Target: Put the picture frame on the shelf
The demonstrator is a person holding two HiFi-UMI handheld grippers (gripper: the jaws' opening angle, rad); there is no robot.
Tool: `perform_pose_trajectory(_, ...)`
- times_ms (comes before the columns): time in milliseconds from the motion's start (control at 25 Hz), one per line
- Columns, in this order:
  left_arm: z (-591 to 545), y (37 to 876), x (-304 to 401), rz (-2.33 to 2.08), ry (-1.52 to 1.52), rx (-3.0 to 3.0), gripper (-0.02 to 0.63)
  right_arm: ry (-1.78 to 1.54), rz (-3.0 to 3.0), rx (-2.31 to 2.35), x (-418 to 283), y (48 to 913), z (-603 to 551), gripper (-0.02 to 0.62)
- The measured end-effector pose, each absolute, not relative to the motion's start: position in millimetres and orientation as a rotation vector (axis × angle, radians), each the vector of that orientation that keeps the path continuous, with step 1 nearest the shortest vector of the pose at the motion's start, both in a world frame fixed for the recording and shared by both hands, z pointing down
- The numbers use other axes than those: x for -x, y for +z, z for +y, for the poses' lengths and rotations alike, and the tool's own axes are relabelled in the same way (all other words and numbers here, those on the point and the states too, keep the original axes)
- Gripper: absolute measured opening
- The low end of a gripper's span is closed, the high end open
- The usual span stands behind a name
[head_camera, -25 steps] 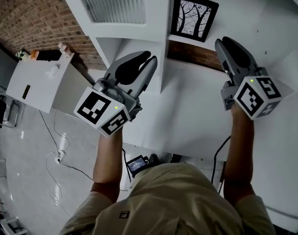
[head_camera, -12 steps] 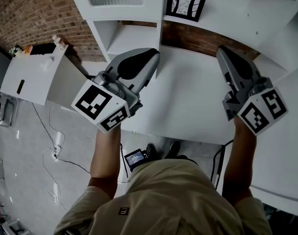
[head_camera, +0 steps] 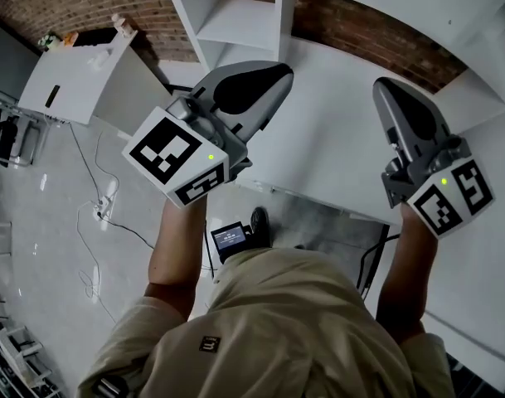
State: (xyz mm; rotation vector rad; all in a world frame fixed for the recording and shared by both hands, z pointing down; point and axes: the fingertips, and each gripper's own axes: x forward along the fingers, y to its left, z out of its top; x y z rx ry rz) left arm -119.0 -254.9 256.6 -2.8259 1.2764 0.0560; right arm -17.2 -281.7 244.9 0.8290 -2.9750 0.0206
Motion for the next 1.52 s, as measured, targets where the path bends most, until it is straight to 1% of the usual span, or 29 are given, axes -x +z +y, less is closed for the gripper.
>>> perform_pose_trajectory(320,-180.9,282.5,15.2,1.351,-0.041,2.832,0.023,0.064,-3.030,-0.737,-80.8,259.8,-213.2,0.006)
perform_pose_trajectory(520,-142.4,284.4,-17.4,1.412,-0.097,2.815,0.023,0.088,-3.075,-0.637,-103.9,259.5,-179.5,0.006)
perform_pose_trajectory(800,-94.5,271.7,-21.3,1.496,-0.169,2.772,0.023,0.128,-3.130,-0.503,-98.7,251.5,-138.5,0.007)
perform_pose_trajectory(1120,-62.5,286.7,-20.0,1.497,-0.179,2.797,0.023,0.166,-3.103,-0.474,-89.8,271.4,-105.8,0.006)
perform_pose_trajectory(1520,22.9,278.5,44.1,1.484,-0.068,2.803,0.023,0.088,-3.043,-0.463,-25.3,263.4,-15.4,0.006)
